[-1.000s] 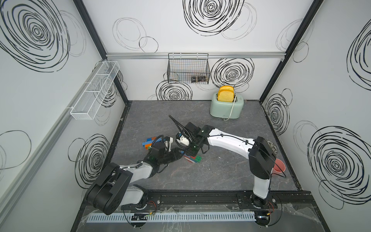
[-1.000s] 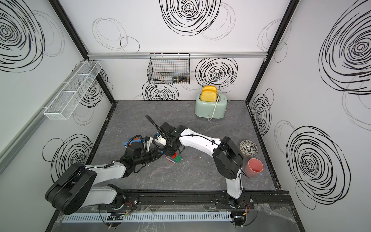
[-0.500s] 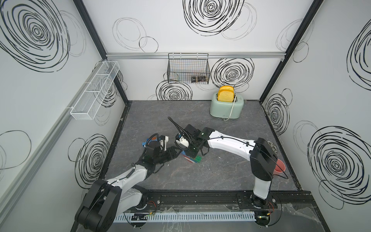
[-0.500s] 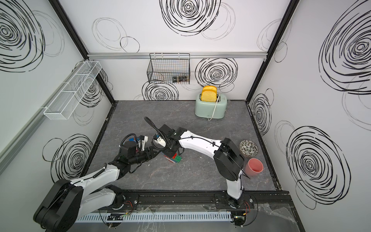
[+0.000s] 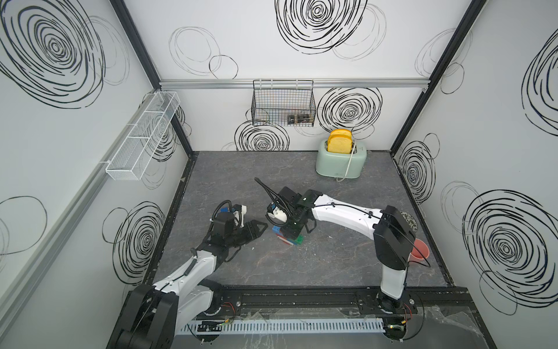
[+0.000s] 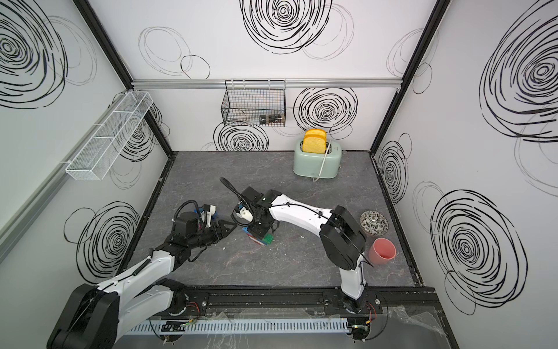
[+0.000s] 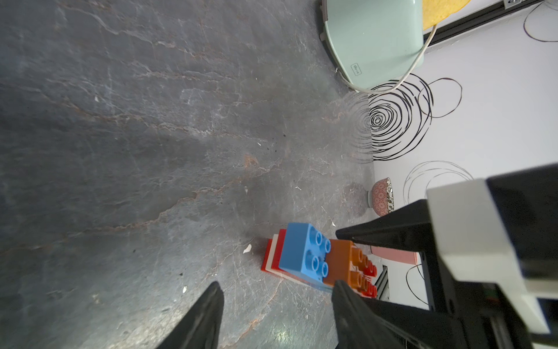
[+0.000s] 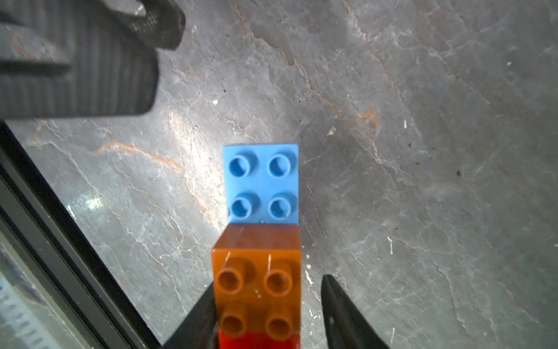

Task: Assemble a heart with lego
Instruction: Adjust the lego brick at the center of the board.

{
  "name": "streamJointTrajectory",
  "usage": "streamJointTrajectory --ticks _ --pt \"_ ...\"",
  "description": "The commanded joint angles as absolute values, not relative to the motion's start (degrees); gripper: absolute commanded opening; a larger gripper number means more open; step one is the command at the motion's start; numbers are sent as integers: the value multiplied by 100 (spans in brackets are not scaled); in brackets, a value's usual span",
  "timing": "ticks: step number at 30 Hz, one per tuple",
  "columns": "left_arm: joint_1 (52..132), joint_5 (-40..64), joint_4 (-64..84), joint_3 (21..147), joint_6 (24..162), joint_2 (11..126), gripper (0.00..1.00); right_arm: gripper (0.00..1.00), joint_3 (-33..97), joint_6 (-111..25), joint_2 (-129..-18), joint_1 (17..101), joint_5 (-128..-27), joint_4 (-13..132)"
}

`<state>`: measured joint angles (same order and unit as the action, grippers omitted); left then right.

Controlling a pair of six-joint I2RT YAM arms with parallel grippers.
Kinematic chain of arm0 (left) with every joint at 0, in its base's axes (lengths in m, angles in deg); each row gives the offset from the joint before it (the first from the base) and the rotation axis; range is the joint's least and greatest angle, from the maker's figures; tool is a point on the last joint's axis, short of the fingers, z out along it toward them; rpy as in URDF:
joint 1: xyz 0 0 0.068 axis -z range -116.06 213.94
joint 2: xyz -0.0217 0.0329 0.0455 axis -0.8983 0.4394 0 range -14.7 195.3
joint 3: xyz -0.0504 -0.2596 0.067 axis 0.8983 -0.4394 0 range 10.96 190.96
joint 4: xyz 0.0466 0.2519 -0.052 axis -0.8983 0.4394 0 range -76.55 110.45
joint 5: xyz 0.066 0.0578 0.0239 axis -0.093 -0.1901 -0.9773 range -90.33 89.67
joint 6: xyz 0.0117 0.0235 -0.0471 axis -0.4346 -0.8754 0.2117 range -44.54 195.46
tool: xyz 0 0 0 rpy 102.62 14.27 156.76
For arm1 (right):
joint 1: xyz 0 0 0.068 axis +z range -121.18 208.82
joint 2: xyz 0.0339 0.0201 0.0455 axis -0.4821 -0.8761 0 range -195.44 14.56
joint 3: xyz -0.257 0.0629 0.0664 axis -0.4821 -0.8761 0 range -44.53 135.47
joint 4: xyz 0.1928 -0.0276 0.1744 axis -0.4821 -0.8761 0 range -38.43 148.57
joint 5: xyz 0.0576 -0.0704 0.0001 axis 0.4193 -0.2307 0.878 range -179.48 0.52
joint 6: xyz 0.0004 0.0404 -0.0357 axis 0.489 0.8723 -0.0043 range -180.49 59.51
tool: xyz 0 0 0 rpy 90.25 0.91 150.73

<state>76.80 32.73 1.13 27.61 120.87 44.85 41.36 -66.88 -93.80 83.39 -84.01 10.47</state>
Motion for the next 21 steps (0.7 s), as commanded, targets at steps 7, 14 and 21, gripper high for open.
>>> streamJointTrajectory --ticks 7,14,21 --pt "7286 3390 450 2834 11838 4207 63 52 3676 -6906 -9357 8227 -8143 1030" --pt "6993 3376 659 2889 11813 4058 63 36 3790 -6952 -9443 8226 -7919 1131" --pt "6823 3384 713 2945 11818 4111 63 30 3749 -7215 -9460 8039 -7306 1181"
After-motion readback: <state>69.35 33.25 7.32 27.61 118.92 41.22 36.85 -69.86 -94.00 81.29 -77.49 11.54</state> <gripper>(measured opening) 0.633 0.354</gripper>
